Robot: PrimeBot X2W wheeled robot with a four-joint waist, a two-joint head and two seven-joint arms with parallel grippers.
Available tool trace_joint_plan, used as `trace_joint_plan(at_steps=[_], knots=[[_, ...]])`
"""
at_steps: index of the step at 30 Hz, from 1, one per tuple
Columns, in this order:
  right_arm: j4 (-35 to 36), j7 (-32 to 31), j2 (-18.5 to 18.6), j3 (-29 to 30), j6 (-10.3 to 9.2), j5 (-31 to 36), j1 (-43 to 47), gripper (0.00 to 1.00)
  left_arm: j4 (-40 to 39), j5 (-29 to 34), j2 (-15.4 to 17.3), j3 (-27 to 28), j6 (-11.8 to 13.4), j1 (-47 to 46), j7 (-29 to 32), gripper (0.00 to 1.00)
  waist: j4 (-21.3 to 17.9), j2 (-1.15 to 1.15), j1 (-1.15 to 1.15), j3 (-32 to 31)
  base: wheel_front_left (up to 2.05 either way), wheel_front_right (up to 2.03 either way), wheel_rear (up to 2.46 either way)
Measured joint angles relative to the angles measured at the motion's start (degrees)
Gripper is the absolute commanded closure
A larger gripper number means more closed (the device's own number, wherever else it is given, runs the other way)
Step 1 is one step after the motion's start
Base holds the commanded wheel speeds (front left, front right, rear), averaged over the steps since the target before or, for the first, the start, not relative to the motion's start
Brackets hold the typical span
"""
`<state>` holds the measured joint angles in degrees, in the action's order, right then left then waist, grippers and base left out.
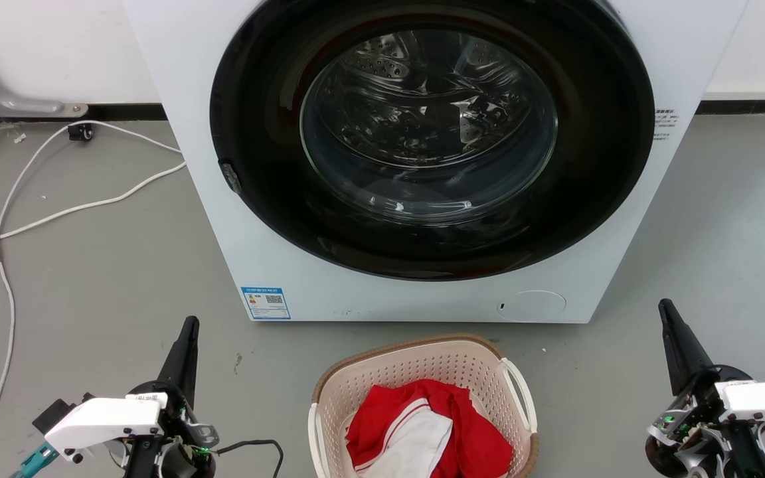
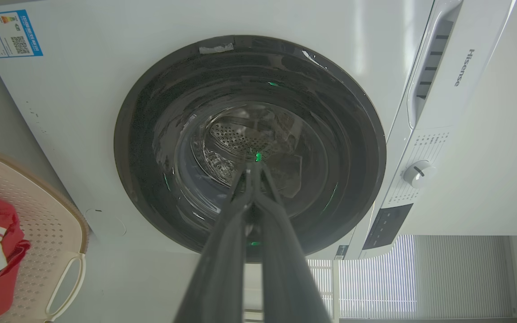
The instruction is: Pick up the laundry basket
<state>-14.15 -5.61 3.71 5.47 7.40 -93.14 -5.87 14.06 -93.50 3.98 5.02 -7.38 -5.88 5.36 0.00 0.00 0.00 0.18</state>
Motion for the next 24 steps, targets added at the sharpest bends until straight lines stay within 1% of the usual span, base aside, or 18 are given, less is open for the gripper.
trace_joint_plan(at_steps=[24], knots=[[-0.02,-0.24,-0.19,0.3,0.0,0.29,-0.02,1.0,0.03,0.42,-0.27,0.42,0.0,-0.01,0.21,1.0,0.0,0.0,0.0,0.0,0.0,0.0,0.0]])
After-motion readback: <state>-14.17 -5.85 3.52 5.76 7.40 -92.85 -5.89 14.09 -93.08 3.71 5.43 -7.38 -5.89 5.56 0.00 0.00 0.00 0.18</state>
